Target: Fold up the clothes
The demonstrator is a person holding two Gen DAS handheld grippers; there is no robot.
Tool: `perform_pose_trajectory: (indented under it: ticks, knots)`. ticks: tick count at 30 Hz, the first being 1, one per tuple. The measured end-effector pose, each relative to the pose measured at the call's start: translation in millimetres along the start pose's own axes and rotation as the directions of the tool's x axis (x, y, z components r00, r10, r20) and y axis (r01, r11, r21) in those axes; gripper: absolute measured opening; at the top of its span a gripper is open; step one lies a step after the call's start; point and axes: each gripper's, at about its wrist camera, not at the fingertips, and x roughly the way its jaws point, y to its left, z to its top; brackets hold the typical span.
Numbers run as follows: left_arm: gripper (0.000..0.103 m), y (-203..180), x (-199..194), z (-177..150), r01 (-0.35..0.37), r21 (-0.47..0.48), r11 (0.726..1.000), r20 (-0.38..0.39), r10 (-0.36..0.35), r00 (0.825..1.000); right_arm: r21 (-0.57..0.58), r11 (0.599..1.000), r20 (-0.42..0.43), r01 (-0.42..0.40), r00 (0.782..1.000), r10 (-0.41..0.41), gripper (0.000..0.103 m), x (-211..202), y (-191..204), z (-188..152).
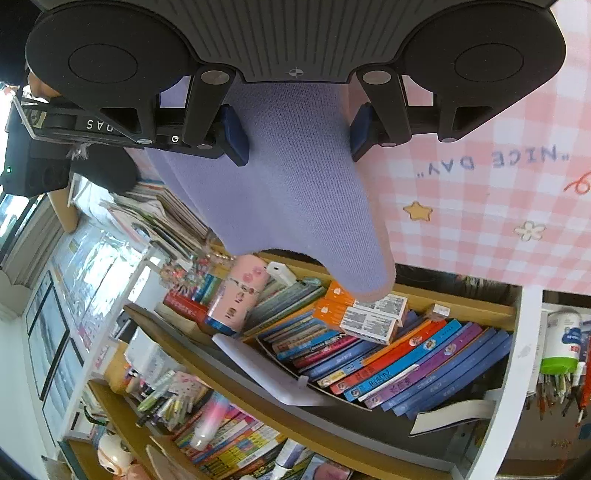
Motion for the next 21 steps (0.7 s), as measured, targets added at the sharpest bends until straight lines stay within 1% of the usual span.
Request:
perform_pose_trajectory:
  ticks: [4,8,11,15,18,21]
  knots:
    - [0.057,16.4,26.3,18.7,0.001,-0.016,1.0,-0.006,-0.001,1.0,-0.039,0.999,0.004,0.017,1.0,-0.016,0.032,25.6,-14.4,22.3]
    - [0.057,38.1,53.6,37.7,0.003,-0.058,0.998,-0.008,-0.004,1.0,-0.032,0.999,0.003,0.025,1.0,-0.025,0.031,55.9,-33.0,44.5]
    - [0.057,51.8,71.9,44.4,-0.006,-0.082,0.997,-0.012,0.005,1.0,-0.023,0.999,-0.006,0.028,1.0,-0.028,0.031,78.6,-47.2,55.7]
    - [0.057,69.6,97.4,50.8,-0.024,-0.105,0.994,-0.025,0.022,0.999,-0.067,0.996,-0.031,0.058,0.998,-0.06,0.031,107.4,-54.2,62.6]
    - [0.057,82.2,112.7,55.9,-0.026,-0.128,0.991,-0.029,0.022,0.999,-0.074,0.995,-0.037,0.073,0.996,-0.076,0.031,125.0,-61.5,67.5]
    - [0.057,93.8,124.8,58.2,-0.024,-0.151,0.988,-0.032,0.02,0.999,-0.071,0.995,-0.034,0.071,0.997,-0.074,0.031,137.1,-69.8,71.8]
